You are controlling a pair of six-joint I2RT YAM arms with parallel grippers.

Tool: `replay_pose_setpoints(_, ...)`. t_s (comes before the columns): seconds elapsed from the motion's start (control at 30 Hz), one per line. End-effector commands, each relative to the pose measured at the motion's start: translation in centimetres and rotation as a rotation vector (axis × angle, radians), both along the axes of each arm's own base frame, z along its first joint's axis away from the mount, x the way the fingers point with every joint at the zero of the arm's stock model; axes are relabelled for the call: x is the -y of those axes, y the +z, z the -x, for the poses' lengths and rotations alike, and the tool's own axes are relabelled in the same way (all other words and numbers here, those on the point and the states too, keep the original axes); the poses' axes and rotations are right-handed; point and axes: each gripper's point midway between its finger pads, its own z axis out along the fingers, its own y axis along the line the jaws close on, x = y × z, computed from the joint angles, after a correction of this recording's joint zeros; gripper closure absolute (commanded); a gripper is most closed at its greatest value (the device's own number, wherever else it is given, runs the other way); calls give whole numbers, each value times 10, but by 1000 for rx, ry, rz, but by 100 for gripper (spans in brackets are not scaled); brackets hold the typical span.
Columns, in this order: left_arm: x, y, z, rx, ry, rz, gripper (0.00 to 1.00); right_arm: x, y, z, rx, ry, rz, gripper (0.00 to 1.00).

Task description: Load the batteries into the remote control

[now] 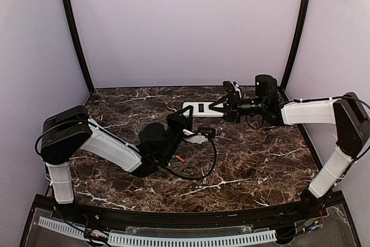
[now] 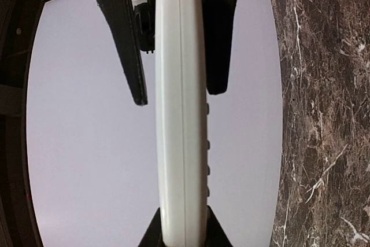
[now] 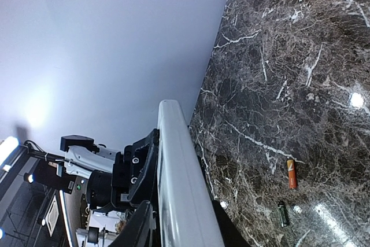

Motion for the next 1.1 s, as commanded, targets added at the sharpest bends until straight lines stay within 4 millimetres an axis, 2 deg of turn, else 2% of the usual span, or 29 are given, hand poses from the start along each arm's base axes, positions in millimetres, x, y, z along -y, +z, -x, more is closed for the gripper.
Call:
replay_pose_setpoints(0.0,-21,85,17,166,-20,321,96,-1,8,1,13,24,-51,72)
replay_pose_setpoints(0.1,-22,82,17,164,-21,310,93,-2,5,2,7,29,-52,82)
replay_pose_setpoints(0.17,-22,78,18,160,-22,299,88,-1,5,2,2,28,-59,89)
replay_pose_setpoints(0.23,-23,75,18,157,-26,291,74,1,6,2,0,24,-67,95)
replay_pose_setpoints(0.27,-23,75,19,158,-28,291,64,3,7,0,1,18,-70,98)
replay_pose_setpoints(0.3,-23,73,20,152,-35,290,60,5,9,-2,8,10,-73,100)
replay_pose_setpoints(0.33,-24,74,21,152,-40,294,50,9,10,-7,14,-4,-76,100)
replay_pose_setpoints(0.43,-25,71,25,139,-59,301,34,21,22,-21,63,-42,-97,100)
replay_pose_setpoints(0.57,-32,70,36,101,-96,345,28,29,36,-34,145,-66,-110,100)
replay_pose_setpoints(0.7,-44,57,41,5,-88,434,23,33,43,-39,213,-66,-110,100)
replay_pose_setpoints(0.8,-56,48,36,-184,-64,608,22,35,41,-39,255,-63,-87,100)
replay_pose_setpoints(0.83,-59,45,35,-260,-55,593,21,35,40,-39,279,-61,-76,100)
replay_pose_setpoints(0.87,-59,46,35,-347,-83,695,21,36,39,-39,292,-62,-66,100)
replay_pose_setpoints(0.9,-66,42,31,-429,-59,684,21,36,40,-39,312,-63,-58,100)
replay_pose_setpoints(0.93,-61,27,31,-583,-68,713,21,37,40,-39,330,-66,-49,100)
replay_pose_setpoints(0.97,-73,43,25,-625,-77,779,21,37,41,-38,346,-68,-42,100)
replay_pose_setpoints(1.0,-77,37,19,-750,-93,834,21,38,42,-37,365,-71,-35,100)
replay_pose_setpoints(1.03,-84,54,19,-778,-127,900,20,39,40,-37,378,-71,-26,100)
replay_pose_setpoints(1.07,-90,53,15,-885,-150,963,20,40,41,-35,398,-71,-23,100)
